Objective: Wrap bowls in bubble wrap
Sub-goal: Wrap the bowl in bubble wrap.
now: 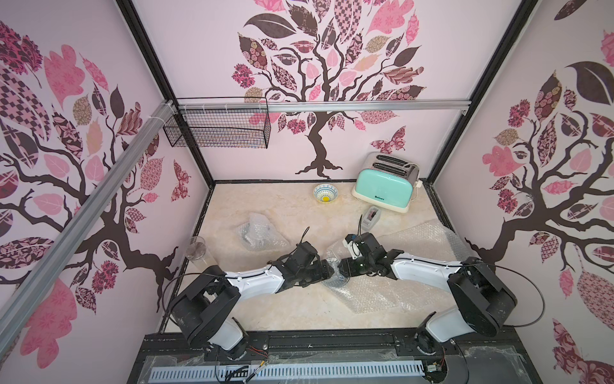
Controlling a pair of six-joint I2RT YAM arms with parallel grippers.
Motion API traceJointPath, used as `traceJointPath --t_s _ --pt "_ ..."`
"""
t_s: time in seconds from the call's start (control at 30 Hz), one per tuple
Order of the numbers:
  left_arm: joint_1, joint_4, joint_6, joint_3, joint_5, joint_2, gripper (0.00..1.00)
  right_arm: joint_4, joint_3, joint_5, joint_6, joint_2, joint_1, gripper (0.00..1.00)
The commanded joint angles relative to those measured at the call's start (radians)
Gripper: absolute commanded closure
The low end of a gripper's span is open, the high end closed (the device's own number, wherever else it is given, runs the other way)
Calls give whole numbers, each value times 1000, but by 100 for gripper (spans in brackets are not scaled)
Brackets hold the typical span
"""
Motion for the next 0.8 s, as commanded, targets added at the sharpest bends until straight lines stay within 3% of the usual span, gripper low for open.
traceJointPath --t_s 0.0,0.17,0.33,0.4,0.63,0.77 --pt "3 45 -6 27 38 58 18 -9 -15 -1 -1 -11 3 49" --pt "3 9 28 62 34 128 26 -12 -14 2 -2 -15 4 49" --pt "10 -145 113 112 -17 136 50 -28 -5 36 -5 -59 3 46" --pt "23 -179 139 114 -20 123 55 -38 1 59 -9 -82 3 45" --pt "114 -306 224 97 -22 34 64 -54 17 104 -10 -148 -18 39" --pt "139 -428 272 104 -92 -21 64 -34 -1 157 5 -193 -57 36"
